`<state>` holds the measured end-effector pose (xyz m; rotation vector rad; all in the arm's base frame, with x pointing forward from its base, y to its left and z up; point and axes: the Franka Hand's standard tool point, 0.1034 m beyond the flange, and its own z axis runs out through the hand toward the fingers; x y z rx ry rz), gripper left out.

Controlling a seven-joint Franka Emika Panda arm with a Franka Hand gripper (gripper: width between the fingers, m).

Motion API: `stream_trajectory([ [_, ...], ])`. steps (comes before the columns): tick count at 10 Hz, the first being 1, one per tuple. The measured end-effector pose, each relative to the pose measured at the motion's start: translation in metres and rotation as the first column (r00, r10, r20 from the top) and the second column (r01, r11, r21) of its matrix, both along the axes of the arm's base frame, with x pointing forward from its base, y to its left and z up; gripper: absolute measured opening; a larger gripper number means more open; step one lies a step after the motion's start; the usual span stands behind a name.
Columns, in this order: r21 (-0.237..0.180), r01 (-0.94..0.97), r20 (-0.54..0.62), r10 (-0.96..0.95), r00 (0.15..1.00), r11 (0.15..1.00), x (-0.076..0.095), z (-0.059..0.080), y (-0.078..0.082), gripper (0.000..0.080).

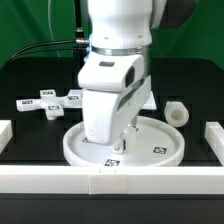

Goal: Assemble round table

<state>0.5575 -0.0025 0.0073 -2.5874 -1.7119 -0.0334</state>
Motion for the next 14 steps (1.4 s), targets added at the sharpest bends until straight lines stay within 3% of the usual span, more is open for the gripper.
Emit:
stream_trajectory([
  [8,0.009,-0.005,0.002,0.005,1.0,1.0,0.008,0.0,0.041,0.0407],
  [13,0.005,0.035,-0.002,-0.035,0.999,0.999,0.008,0.0,0.043,0.0409],
  [14,0.005,0.036,-0.002,-0.036,0.999,0.999,0.008,0.0,0.042,0.0572],
])
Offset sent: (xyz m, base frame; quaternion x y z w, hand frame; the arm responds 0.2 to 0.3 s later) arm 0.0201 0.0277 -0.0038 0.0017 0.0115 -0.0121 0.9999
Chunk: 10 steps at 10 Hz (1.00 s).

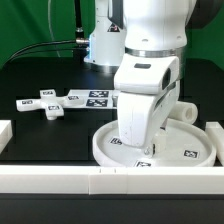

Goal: Assemble round table

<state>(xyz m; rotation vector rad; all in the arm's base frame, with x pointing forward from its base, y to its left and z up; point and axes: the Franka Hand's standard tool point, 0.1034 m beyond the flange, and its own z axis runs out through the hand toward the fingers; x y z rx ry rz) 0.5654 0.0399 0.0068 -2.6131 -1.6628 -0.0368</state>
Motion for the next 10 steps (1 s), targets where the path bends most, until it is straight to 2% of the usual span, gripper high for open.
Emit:
stream_trajectory([
  [1,-0.001,0.003,0.001,-0.003,1.0,1.0,0.0,0.001,-0.001,0.0572],
  [2,-0.005,0.026,0.006,-0.026,1.0,1.0,-0.001,0.007,-0.004,0.0636],
  [4,-0.008,0.093,0.022,-0.093,0.995,0.996,-0.004,0.025,-0.004,0.0646],
  [6,-0.01,0.221,0.038,-0.221,0.975,0.975,-0.02,0.05,-0.001,0.0649],
  [7,-0.009,0.317,0.04,-0.317,0.948,0.948,-0.029,0.06,0.009,0.0649],
  [8,-0.006,0.389,0.042,-0.389,0.92,0.921,-0.037,0.07,0.025,0.0649],
  [10,-0.003,0.464,0.036,-0.464,0.885,0.886,-0.051,0.071,0.055,0.0649],
])
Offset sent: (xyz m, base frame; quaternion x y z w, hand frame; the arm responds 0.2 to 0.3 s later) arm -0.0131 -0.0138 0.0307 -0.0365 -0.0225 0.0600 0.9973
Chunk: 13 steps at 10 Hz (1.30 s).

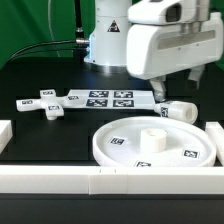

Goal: Assemble round table

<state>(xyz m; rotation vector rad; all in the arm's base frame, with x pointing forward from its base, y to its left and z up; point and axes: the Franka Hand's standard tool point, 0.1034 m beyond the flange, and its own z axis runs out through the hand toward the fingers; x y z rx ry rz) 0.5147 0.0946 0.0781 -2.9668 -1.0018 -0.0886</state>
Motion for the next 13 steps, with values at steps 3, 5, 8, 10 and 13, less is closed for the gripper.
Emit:
stream_trajectory([
  [3,0.004,0.004,0.004,-0.004,1.0,1.0,-0.003,-0.002,0.007,0.0649],
  [5,0.006,0.033,0.0,-0.033,0.999,0.999,-0.004,-0.004,0.007,0.0649],
  [8,0.002,0.129,-0.04,-0.128,0.991,0.992,-0.02,-0.017,0.007,0.0649],
  [10,0.001,0.125,-0.047,-0.125,0.991,0.992,-0.023,-0.02,0.008,0.0649],
  [13,-0.084,0.12,-0.216,-0.135,0.967,0.989,-0.031,-0.019,0.016,0.0649],
])
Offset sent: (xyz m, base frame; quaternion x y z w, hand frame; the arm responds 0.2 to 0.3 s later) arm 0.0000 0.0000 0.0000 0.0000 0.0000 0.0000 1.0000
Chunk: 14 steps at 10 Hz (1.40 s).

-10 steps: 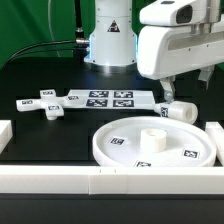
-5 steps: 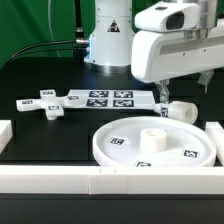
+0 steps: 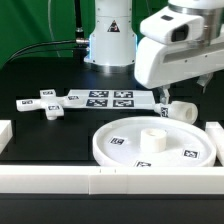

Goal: Assemble round table

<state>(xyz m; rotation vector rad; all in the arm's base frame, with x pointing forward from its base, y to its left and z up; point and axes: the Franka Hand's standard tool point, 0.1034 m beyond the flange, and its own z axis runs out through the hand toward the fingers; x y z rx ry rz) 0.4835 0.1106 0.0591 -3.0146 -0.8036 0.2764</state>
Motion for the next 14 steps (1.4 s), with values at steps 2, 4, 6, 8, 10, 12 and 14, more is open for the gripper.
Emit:
stream_trajectory([
  [2,-0.044,-0.001,-0.051,-0.002,0.999,0.999,-0.007,-0.005,0.003,0.0649],
  [4,-0.081,-0.01,-0.157,-0.003,0.988,0.997,-0.017,-0.006,0.002,0.0649],
  [6,-0.116,-0.029,-0.263,-0.002,0.965,0.993,-0.02,-0.008,0.005,0.0649],
  [8,-0.215,-0.027,-0.321,-0.045,0.946,0.976,-0.019,-0.007,0.003,0.0649],
  [10,-0.292,-0.094,-0.406,-0.035,0.913,0.952,-0.03,-0.009,-0.003,0.0649],
  [12,-0.327,-0.124,-0.497,-0.059,0.866,0.937,-0.034,-0.01,-0.002,0.0649],
  [14,-0.366,-0.167,-0.595,-0.093,0.798,0.915,-0.04,-0.015,0.0,0.0649],
])
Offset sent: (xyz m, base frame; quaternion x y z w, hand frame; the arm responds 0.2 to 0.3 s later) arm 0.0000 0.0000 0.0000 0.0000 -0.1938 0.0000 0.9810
